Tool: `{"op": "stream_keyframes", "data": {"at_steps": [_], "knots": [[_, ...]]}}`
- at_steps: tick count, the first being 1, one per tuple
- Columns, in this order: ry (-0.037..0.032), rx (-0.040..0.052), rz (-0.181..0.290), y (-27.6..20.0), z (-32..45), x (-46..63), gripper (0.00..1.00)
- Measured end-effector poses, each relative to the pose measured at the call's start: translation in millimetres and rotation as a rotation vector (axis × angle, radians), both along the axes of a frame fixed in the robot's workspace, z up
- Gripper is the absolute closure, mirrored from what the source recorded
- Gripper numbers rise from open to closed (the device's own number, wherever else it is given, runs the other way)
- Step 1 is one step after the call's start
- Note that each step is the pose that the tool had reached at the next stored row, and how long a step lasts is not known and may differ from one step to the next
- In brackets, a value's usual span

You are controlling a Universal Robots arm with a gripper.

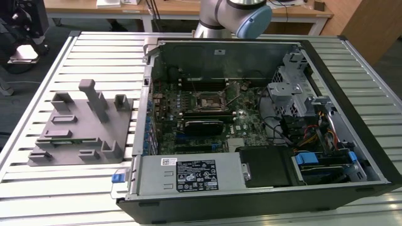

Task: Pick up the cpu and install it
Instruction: 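Pick up the cpu and move it towards the insertion slot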

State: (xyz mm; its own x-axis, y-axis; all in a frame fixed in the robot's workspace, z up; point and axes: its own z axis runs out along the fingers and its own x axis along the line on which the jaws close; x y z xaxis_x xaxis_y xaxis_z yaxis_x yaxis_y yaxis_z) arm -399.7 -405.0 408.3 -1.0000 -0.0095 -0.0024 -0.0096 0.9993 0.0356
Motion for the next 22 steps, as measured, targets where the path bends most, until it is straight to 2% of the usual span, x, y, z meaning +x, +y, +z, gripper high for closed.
{"op": "stream_keyframes", "data": {"at_steps": [22], "knots": [[0.0,0.0,0.0,0.1,0.0,24.3,0.46]]}}
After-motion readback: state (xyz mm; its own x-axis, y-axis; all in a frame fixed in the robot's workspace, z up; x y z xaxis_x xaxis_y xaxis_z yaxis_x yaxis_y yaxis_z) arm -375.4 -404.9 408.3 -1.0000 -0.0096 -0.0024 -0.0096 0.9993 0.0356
